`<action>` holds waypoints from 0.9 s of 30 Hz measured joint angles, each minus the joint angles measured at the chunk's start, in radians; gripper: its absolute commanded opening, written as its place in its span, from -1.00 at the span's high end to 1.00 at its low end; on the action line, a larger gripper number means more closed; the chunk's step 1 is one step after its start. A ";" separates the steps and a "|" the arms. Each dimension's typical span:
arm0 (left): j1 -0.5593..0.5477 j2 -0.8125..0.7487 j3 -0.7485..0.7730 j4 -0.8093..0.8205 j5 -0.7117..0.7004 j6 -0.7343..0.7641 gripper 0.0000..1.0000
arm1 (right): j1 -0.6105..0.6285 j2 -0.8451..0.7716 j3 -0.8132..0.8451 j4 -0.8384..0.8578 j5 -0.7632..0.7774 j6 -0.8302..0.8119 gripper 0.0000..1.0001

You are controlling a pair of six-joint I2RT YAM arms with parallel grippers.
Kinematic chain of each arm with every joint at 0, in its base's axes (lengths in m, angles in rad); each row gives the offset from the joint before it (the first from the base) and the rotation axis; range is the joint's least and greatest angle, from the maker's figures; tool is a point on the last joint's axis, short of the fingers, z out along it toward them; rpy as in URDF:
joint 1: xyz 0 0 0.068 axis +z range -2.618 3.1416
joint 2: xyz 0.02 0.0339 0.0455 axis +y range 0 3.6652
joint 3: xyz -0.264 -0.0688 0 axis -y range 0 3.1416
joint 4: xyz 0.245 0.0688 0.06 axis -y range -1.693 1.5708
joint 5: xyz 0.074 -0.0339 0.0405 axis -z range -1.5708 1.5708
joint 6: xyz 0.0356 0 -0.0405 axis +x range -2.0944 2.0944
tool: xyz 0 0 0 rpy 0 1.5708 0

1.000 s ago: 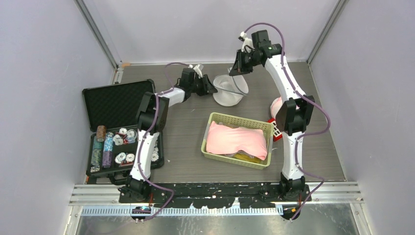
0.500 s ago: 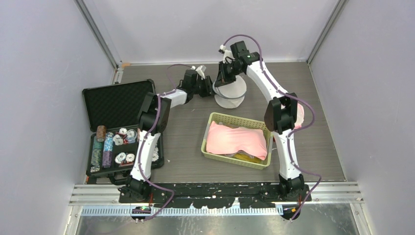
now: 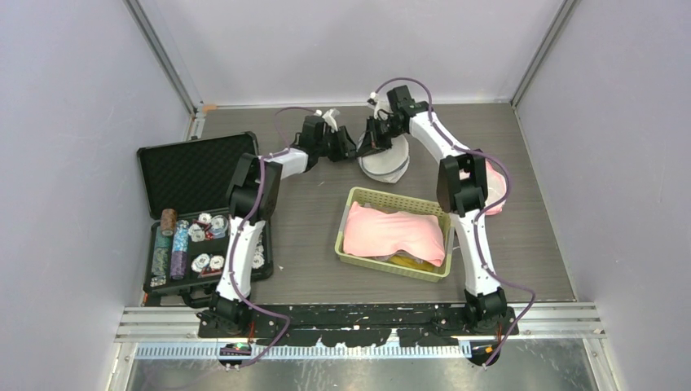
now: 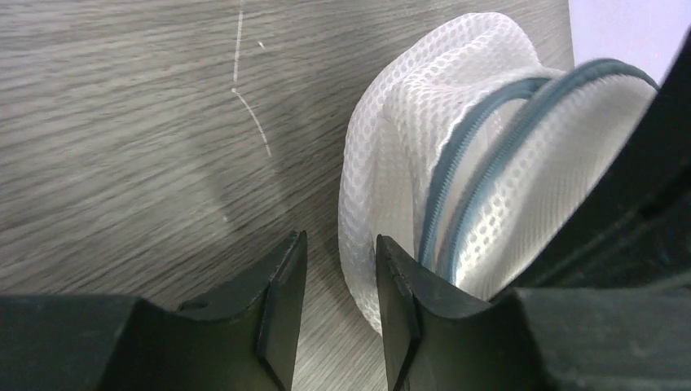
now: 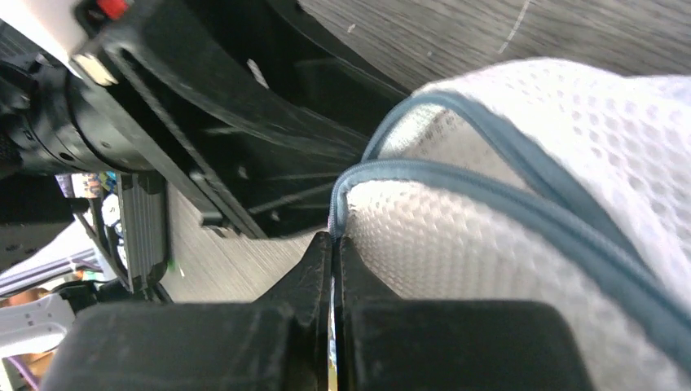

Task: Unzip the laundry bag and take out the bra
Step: Close the laundry bag at the center of the board.

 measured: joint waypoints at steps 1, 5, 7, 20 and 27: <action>0.004 -0.003 -0.002 -0.002 0.000 0.001 0.19 | -0.010 0.002 -0.013 0.011 -0.016 0.003 0.99; 0.021 -0.018 -0.016 -0.012 -0.001 0.009 0.15 | -0.041 0.028 -0.029 0.050 -0.077 0.018 0.99; 0.029 -0.026 -0.024 -0.018 -0.002 0.018 0.13 | -0.052 0.046 -0.030 0.062 -0.099 0.021 0.96; 0.051 -0.139 -0.047 -0.067 0.026 0.182 -0.08 | -0.065 0.057 -0.056 0.152 -0.186 0.077 0.26; 0.050 -0.194 -0.043 -0.061 0.056 0.237 -0.10 | -0.068 -0.013 -0.071 0.181 -0.214 0.117 0.00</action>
